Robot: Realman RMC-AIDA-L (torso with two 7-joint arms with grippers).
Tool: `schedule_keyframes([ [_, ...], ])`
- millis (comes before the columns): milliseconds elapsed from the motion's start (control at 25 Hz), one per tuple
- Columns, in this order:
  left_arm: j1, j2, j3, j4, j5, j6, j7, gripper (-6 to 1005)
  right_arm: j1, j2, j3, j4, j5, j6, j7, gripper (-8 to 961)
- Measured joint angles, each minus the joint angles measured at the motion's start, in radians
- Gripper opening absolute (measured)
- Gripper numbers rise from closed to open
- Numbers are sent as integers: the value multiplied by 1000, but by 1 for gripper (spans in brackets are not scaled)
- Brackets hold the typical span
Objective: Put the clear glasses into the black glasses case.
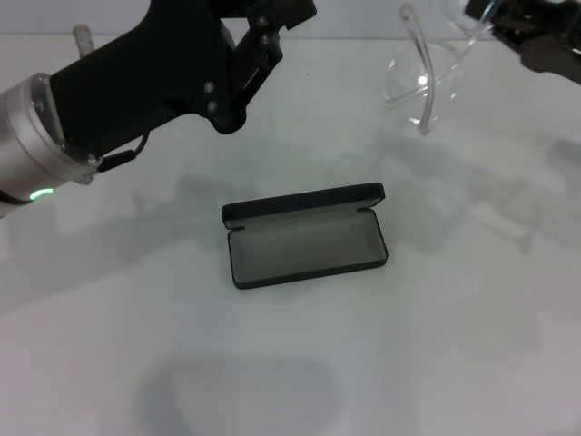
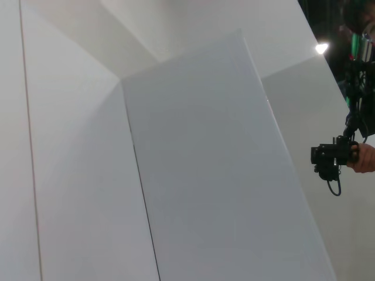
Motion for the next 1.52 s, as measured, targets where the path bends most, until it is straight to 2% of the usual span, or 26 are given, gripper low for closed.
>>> schedule_keyframes([
  [360,-3,0,18,-26,11,35,-1,41,-25,3,26,1,57,-2,-2,40],
  [640,-36,0,122,-29,14,51,0,40,-1,9,12,-1,74,-14,-4,40],
  [1080,-55,0,162,-26,10,52,-6,41,37,22,-79,8,72,-24,-31,40],
  [1520,-72,0,167,-28,15,46,-9,41,73,22,-187,-2,75,-29,-49,40],
])
